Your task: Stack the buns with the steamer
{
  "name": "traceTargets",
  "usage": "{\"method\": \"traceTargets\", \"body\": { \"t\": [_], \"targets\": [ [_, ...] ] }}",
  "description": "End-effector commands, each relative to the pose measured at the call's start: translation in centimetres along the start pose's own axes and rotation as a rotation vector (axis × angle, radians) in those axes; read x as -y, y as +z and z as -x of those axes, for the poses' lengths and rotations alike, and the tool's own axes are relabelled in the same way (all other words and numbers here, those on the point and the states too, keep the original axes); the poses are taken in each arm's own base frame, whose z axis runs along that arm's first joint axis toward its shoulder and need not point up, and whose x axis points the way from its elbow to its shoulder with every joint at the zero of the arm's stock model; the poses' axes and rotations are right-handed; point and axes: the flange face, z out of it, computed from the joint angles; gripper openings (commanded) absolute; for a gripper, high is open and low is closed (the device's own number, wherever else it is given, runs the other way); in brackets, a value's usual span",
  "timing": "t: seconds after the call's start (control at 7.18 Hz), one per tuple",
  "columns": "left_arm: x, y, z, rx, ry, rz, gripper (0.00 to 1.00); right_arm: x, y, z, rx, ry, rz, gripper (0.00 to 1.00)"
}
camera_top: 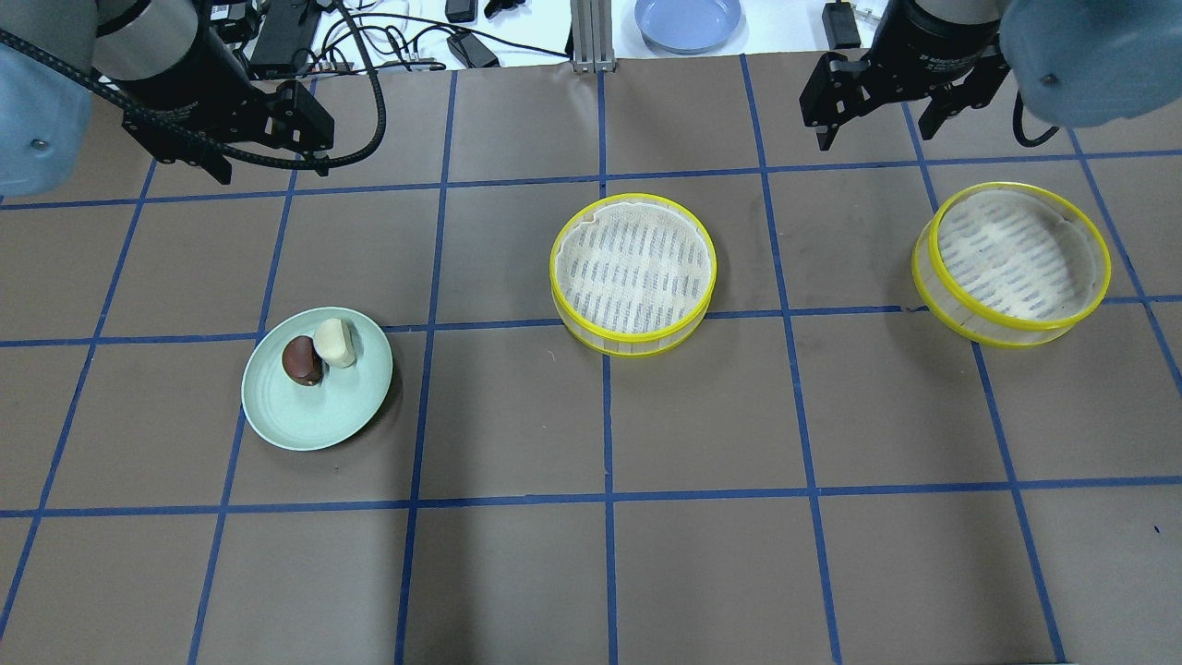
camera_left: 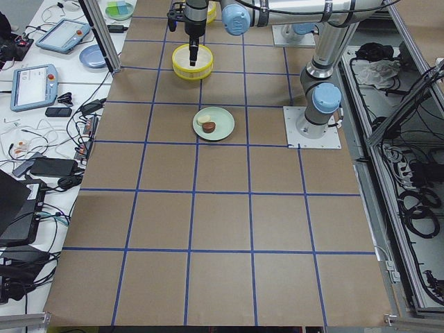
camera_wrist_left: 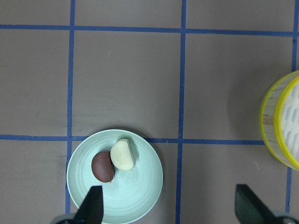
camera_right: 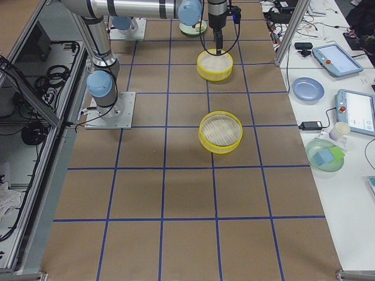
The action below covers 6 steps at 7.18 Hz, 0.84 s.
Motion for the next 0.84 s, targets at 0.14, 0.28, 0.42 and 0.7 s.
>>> {"method": "traceTargets", "body": {
  "t": [0.14, 0.28, 0.42, 0.7],
  "targets": [
    [-0.4, 0.4, -0.1, 0.003, 0.007, 0.010, 1.00, -0.1, 0.7, -0.1, -0.007, -0.006, 0.018, 1.00],
    [-0.3, 0.5, 0.3, -0.003, 0.002, 0.015, 1.00, 0.7, 1.2, -0.8, -0.006, -0.056, 0.008, 1.00],
    [-0.3, 0.5, 0.8, 0.005, -0.007, 0.015, 1.00, 2.5, 3.3, -3.4, -0.024, -0.111, 0.002, 1.00],
    [0.7, 3.3, 3.9, 0.004, -0.030, 0.064, 1.00, 4.5, 7.9, -17.7, -0.031, -0.137, 0.038, 1.00]
  ]
}}
